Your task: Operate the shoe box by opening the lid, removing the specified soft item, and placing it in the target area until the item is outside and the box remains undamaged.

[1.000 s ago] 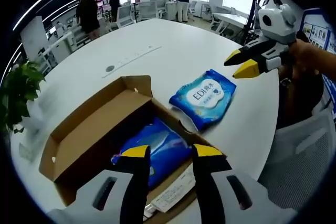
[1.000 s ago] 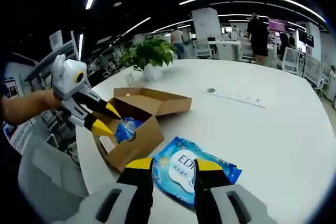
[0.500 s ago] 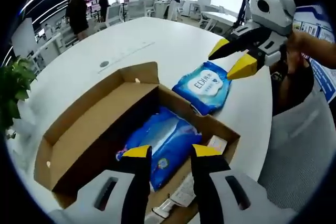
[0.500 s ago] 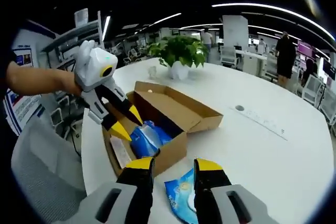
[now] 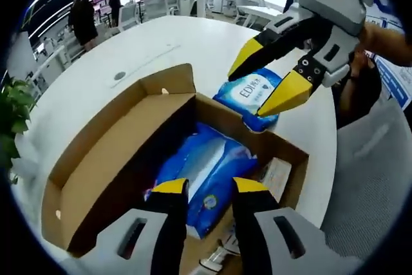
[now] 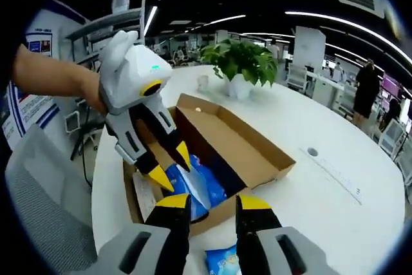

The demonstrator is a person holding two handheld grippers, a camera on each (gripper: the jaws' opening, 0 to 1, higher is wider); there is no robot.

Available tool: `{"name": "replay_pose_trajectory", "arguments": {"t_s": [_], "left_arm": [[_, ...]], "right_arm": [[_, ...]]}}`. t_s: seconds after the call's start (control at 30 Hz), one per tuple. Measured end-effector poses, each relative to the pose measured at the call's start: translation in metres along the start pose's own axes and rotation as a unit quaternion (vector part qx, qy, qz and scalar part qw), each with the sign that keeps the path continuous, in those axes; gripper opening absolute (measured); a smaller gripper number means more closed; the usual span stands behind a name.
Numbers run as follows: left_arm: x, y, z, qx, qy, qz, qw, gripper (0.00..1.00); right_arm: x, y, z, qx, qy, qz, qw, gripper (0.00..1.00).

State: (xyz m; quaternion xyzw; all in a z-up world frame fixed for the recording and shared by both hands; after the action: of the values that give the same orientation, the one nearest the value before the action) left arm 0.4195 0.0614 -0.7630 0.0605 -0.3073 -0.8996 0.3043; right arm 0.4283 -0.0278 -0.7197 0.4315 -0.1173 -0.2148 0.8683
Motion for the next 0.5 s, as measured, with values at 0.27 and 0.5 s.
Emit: {"name": "replay_pose_trajectory", "arguments": {"t_s": [0.27, 0.5], "left_arm": [[0.003, -0.004, -0.006, -0.012, -0.027, -0.014, 0.9995, 0.22], [0.003, -0.004, -0.006, -0.015, -0.047, -0.019, 0.9986, 0.12]], "right_arm": [[-0.006, 0.000, -0.024, -0.017, 0.000, 0.042, 0.9990, 0.19], [-0.003, 0.004, -0.043, -0.023, -0.009, 0.057, 0.9981, 0.13]]}}
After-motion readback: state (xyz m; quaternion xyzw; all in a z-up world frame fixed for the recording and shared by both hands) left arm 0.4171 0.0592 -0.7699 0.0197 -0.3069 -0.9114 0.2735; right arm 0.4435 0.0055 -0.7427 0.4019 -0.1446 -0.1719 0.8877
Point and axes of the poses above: the point that each gripper's makers call its tool centre point, and the gripper's own axes: z roughly backward along the fingers, x roughly to its right, y roughly out of its top, the point moved 3 cm from there along z, roughly backward along the fingers
